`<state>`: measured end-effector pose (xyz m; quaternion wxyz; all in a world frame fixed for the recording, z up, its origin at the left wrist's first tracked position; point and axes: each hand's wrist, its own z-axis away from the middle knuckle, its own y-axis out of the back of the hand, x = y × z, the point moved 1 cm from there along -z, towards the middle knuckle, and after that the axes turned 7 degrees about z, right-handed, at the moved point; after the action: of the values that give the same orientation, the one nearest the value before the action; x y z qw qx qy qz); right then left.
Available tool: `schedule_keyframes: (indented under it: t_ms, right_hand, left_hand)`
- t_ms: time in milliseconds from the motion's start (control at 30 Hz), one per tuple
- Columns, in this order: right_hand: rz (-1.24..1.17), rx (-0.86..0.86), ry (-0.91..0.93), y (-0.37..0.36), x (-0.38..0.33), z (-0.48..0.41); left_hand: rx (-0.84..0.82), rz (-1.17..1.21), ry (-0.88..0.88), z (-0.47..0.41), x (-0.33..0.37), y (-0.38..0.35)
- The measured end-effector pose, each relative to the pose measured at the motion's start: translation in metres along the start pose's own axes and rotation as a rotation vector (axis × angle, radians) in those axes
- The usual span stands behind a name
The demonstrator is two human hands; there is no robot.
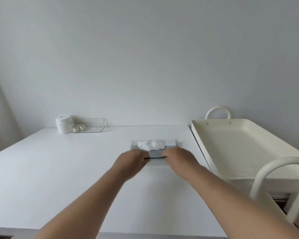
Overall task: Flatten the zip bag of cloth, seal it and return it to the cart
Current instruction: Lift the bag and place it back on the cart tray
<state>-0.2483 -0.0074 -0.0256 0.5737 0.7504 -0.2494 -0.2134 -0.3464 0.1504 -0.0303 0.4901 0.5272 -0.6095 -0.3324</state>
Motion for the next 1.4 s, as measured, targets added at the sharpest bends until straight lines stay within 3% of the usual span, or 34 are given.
schedule_keyframes:
  t_ms: [200,333,500,733,1200,1400]
  right_hand:
    - [-0.062,0.155,-0.116,0.111,0.013,-0.063]
    - [-0.089,0.214,-0.13,0.177,0.027,-0.079]
    - [-0.119,-0.044,-0.132,0.234,0.053,-0.075]
    - [-0.085,-0.309,-0.216,0.272,0.115,-0.051]
    - [0.005,-0.352,-0.446,0.285,0.25,-0.041]
    - [0.083,-0.262,-0.472,0.25,0.296,-0.059]
  left_hand:
    - [0.066,0.058,0.103,-0.079,0.014,0.114]
    - [0.028,0.142,0.072,-0.117,0.035,0.178]
    - [-0.198,0.227,0.081,-0.147,0.071,0.214]
    - [-0.389,0.345,0.085,-0.178,0.134,0.206]
    - [-0.467,0.493,-0.073,-0.282,0.223,0.132]
    - [-0.356,0.442,-0.14,-0.33,0.231,0.089]
